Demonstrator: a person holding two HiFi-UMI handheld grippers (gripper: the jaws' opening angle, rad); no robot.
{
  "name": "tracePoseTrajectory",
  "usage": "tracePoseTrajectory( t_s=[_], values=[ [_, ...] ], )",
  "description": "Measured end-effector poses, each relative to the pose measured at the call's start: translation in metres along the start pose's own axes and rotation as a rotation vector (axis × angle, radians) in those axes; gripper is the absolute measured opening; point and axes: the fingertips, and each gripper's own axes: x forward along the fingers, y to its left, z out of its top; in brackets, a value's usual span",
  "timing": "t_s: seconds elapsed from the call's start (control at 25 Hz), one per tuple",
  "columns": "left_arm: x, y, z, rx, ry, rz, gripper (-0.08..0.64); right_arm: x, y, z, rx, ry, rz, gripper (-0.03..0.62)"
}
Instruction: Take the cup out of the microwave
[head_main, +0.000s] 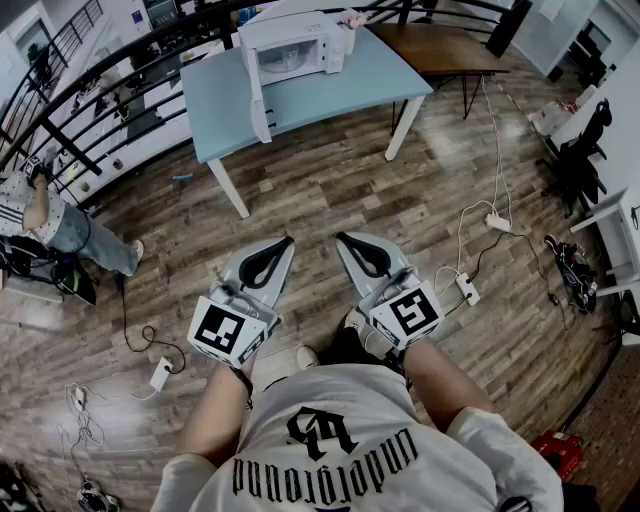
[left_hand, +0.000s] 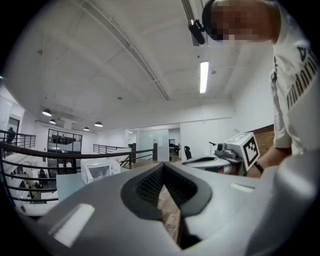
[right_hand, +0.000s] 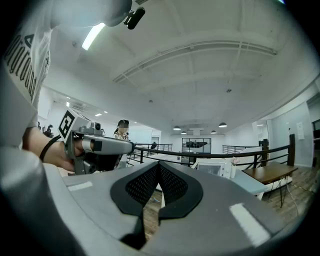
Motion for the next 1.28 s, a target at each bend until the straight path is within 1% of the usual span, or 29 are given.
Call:
tracePoseTrajectory(
  t_s=[0.16,0.32,0.6,0.8,0.96,1.12,1.28],
  values=[
    [0.021,0.003,-0.005,-0.006,0.013,0.003,0.049,0.002,-0.022,-0.003,0.002,-0.002,-0.002,0.005],
    [0.048,0.005,-0.012,-0.010,0.030,-0.004,0.049,0.002,-0.050,-0.008,-0.004,-0.004,-0.024,0.005],
    [0.121,0.004,-0.023,-0.011,0.050,-0.025,0.049,-0.003,-0.121,-0.019,0.017,-0.020,-0.041,0.005],
    [0.178,0.003,-0.017,0.002,0.040,-0.015,0.049,-0.007,-0.173,-0.017,0.010,-0.024,-0.016,0.005],
    [0.213,0.004,-0.016,-0.014,0.047,0.000,0.049,-0.009,-0.202,-0.018,0.018,-0.006,0.019,0.005],
    [0.241,0.004,-0.012,-0.009,0.050,-0.004,0.049,-0.012,-0.235,-0.018,0.036,0.004,0.013,0.005],
    [0.264,0.013,-0.020,-0.026,0.046,-0.002,0.049,-0.006,-0.259,-0.026,0.032,-0.002,0.003,0.005]
  ],
)
